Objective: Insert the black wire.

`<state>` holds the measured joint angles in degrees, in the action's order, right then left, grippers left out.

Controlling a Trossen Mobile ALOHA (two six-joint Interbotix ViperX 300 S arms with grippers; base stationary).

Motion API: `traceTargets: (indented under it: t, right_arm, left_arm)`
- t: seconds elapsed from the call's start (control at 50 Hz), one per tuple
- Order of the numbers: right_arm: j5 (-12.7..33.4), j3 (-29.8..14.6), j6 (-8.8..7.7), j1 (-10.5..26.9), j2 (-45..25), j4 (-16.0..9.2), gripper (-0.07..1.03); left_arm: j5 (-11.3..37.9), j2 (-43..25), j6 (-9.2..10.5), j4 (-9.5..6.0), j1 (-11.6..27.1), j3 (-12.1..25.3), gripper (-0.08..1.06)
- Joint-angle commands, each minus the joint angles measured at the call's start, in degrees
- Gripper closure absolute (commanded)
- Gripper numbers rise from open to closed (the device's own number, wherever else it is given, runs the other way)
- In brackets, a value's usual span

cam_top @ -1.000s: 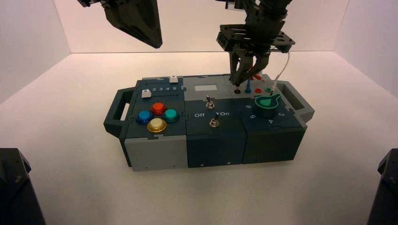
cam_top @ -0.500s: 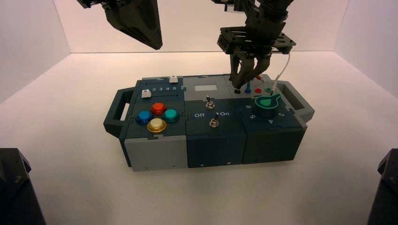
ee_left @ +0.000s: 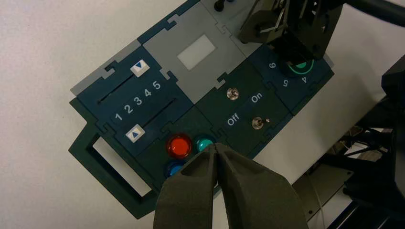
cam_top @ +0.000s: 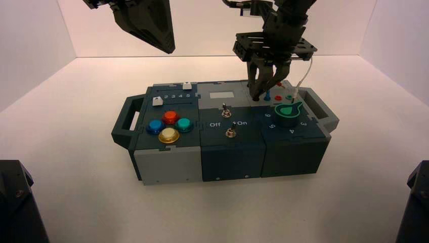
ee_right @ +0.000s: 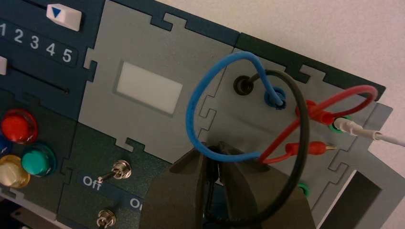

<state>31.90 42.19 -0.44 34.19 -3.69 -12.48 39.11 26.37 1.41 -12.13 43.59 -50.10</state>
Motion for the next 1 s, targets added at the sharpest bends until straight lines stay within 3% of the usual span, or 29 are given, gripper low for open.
traceTargets:
  t: [0.02, 0.4, 0.46, 0.52, 0.6, 0.74, 1.0]
  right_arm:
    - [1.9, 0.5, 0.26, 3.3, -1.9, -0.4, 0.98]
    - [2.3, -0.2, 0.18, 3.3, -3.4, 0.8, 0.97]
    - [2.5, -0.4, 0.18, 3.3, -3.2, 0.7, 0.87]
    - [3.3, -0.9, 0.26, 3.3, -3.1, 0.8, 0.65]
    - [4.0, -1.3, 0.35, 3.3, -3.1, 0.8, 0.55]
    - [4.4, -1.7, 0.79, 3.3, -1.8, 1.9, 0.54]
    - [8.7, -3.1, 3.43, 3.3, 3.7, 2.5, 0.54]
  left_arm:
    - [-0.3, 0.4, -0.09, 0.09, 0.1, 1.7, 1.01]
    - [-0.3, 0.3, -0.09, 0.09, 0.1, 1.8, 1.01]
    - [-0.3, 0.4, -0.09, 0.09, 0.1, 1.8, 1.01]
    - [-0.3, 0.3, -0.09, 0.09, 0.1, 1.8, 1.01]
    - [-0.3, 0.4, -0.09, 0.09, 0.1, 1.8, 1.01]
    - [-0.3, 0.4, -0.09, 0.09, 0.1, 1.8, 1.01]
    - [-0.3, 0.8, -0.18, 0.26, 0.1, 1.7, 1.01]
